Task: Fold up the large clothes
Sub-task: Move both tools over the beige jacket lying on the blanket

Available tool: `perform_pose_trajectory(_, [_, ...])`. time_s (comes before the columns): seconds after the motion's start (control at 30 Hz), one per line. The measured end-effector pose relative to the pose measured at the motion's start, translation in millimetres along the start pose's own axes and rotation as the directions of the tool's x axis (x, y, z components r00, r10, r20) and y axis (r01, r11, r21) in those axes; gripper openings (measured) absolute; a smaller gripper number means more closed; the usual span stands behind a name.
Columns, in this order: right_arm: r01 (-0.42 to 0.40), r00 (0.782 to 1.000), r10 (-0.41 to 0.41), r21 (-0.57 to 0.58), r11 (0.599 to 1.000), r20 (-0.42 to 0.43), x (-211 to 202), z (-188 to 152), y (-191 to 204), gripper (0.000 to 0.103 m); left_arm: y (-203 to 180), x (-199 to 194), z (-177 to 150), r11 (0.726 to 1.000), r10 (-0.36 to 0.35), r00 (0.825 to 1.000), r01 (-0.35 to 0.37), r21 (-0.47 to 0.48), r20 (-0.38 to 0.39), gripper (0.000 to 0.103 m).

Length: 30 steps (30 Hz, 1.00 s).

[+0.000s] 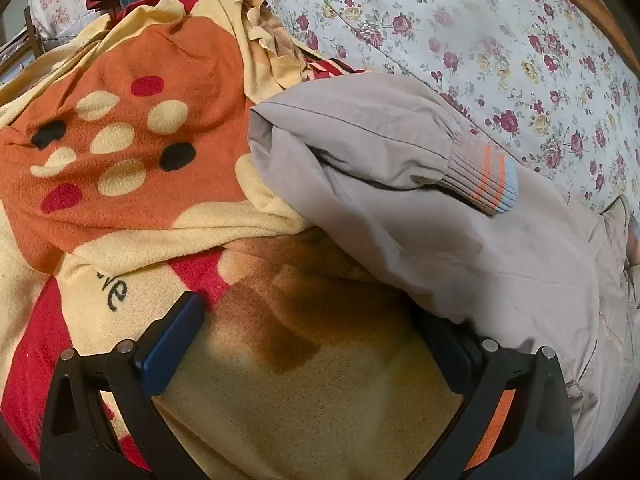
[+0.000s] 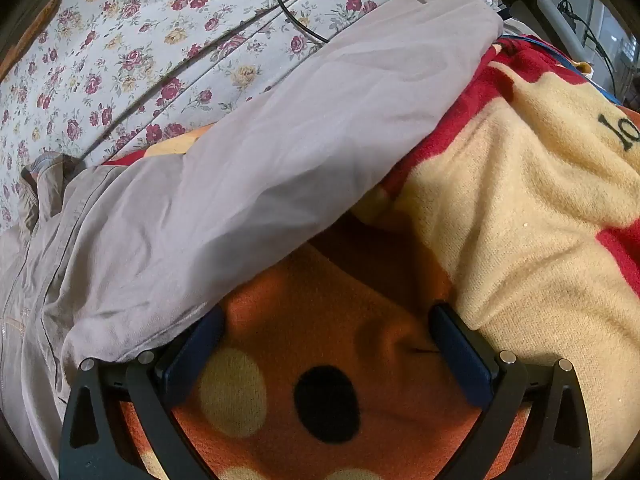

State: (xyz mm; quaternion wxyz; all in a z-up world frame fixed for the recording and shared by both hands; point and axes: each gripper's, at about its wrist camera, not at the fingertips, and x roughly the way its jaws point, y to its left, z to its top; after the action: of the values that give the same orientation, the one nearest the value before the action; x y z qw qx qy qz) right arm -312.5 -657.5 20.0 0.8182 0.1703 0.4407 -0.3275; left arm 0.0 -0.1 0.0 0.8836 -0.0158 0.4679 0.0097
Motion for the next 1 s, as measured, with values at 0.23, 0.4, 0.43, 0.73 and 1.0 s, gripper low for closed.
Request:
perform_pose_trajectory(0.23, [0.000, 1.000, 0.000, 0.000, 1.000, 0.000, 0.0, 0.1, 0.1, 0.102, 0.0, -0.5, -0.4, 1.000, -0.003, 1.000, 0.003, -0.002, -0.001, 0.103])
perform_pose_trajectory(0.4, [0.000, 1.000, 0.000, 0.000, 1.000, 0.000, 0.0, 0.0, 0.0, 0.102, -1.0, -3.9, -3.9, 1.000, 0.004, 1.000, -0.004, 0.003, -0.007, 0.103])
perform_pose_trajectory(0.43, [0.000, 1.000, 0.000, 0.000, 1.000, 0.000, 0.0, 0.0, 0.1, 0.102, -1.2, -5.2, -5.3, 1.000, 0.004, 1.000, -0.004, 0.005, -0.008, 0.103])
perform_pose_trajectory(0.73, [0.000, 1.000, 0.000, 0.000, 1.000, 0.000, 0.0, 0.0, 0.0, 0.102, -2.2, -18.2, -16.1, 0.999, -0.014, 0.999, 0.015, 0.045, -0.029, 0.103])
perform_pose_trajectory(1.0, [0.011, 1.000, -0.011, -0.010, 1.000, -0.008, 1.6, 1.7, 2.3, 0.102, -5.9, -24.4, -17.2, 0.998, -0.016, 1.000, 0.017, 0.062, -0.017, 0.103])
